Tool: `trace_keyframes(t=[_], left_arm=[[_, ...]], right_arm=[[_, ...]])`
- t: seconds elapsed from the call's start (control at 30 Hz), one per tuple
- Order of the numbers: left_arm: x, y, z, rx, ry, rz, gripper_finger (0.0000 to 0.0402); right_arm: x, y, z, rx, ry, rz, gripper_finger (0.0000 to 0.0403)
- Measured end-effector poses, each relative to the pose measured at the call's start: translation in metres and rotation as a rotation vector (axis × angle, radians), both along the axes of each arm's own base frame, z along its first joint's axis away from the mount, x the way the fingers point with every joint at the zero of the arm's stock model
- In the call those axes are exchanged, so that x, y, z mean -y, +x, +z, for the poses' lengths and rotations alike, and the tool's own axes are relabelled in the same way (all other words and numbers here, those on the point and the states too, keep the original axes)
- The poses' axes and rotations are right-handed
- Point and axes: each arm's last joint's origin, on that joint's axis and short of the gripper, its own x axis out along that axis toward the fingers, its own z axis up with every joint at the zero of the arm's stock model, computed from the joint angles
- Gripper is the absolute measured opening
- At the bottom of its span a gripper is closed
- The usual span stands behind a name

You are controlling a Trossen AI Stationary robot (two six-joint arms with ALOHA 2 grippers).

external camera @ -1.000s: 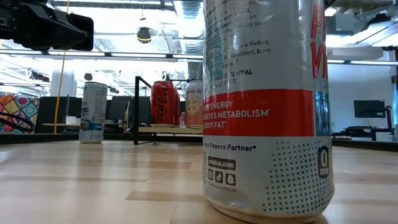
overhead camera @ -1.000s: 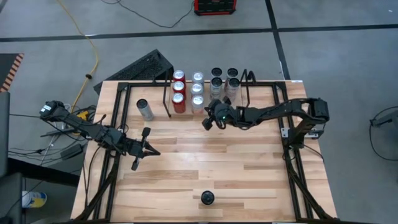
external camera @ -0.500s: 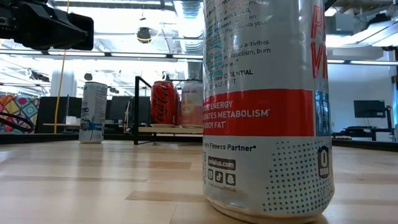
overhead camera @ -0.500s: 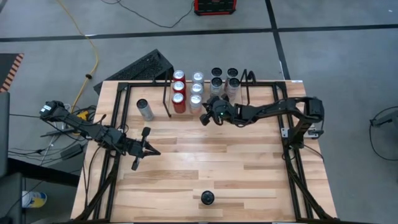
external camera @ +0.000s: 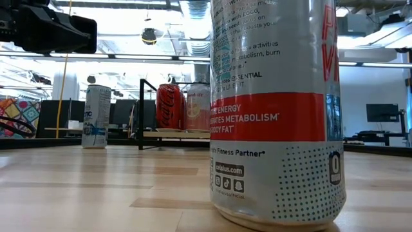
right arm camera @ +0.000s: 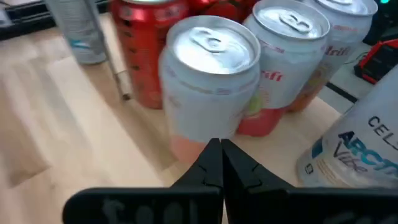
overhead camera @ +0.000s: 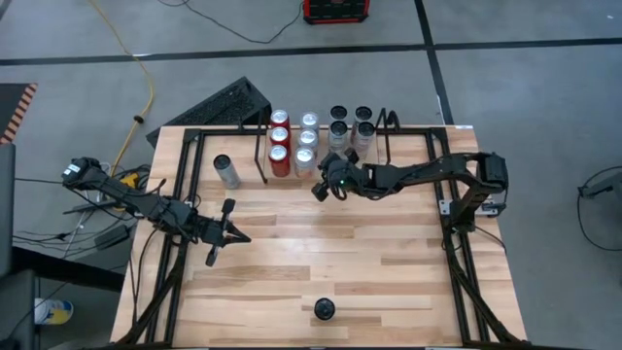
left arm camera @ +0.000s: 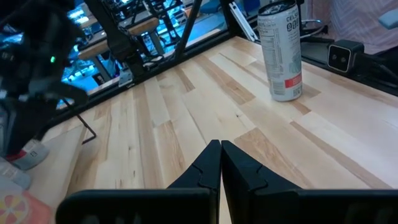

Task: Place canned beverage on shelf
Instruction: Put the pink white soda can on the shelf and align with other pink white soda cans

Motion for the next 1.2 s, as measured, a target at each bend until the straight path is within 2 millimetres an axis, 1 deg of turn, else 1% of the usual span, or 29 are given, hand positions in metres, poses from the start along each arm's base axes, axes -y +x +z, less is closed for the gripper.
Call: trace_keyframes(t=[0.07,0.13,0.23,0.3,0.33,0.4,0.47,0.6,0.63,0.7,0.83,1.0,1.2], left_arm=[[0.0,0.0,0.0,0.001,0.0,0.005,0.0],[0.0,0.0,0.0,0.002,0.002,0.015,0.0],[-0.001,0.0,0.0,0.004,0.003,0.023,0.0],[-0.001,0.0,0.001,0.014,-0.001,0.023,0.0],[-0.001,0.0,0.002,0.017,-0.002,0.024,0.0],[0.0,0.0,0.002,0.025,-0.004,0.02,0.0],[-0.001,0.0,0.003,0.028,-0.005,0.021,0.0],[0.0,0.0,0.002,0.026,-0.004,0.017,0.0],[0.0,0.0,0.003,0.028,-0.006,0.015,0.0],[0.0,0.0,0.002,0.024,-0.006,0.014,0.0],[0.0,0.0,0.001,0.006,-0.003,0.015,0.0],[0.0,0.0,0.0,0.007,-0.003,0.015,0.0],[0.0,0.0,0.001,0.009,-0.004,0.015,0.0]], right_arm=[[-0.011,0.002,0.008,0.024,0.002,0.022,0.0018],[-0.022,0.009,0.016,0.089,0.003,0.047,0.0019],[-0.036,0.022,0.016,0.171,-0.014,0.071,0.0017],[-0.042,0.032,0.009,0.174,-0.055,0.078,0.0016],[-0.044,0.04,0.009,0.192,-0.075,0.087,0.0016],[-0.046,0.05,0.007,0.174,-0.104,0.095,0.0016],[-0.045,0.067,0.013,0.206,-0.129,0.096,0.0016],[-0.039,0.09,0.014,0.122,-0.166,0.068,0.0016],[-0.038,0.092,0.013,0.078,-0.172,0.055,0.0016],[-0.034,0.1,0.016,0.061,-0.176,0.044,0.0016],[-0.031,0.101,0.019,0.027,-0.176,0.032,0.0016],[-0.031,0.096,0.015,-0.037,-0.19,-0.01,0.0016],[-0.023,0.094,0.012,-0.064,-0.172,-0.026,0.0016]])
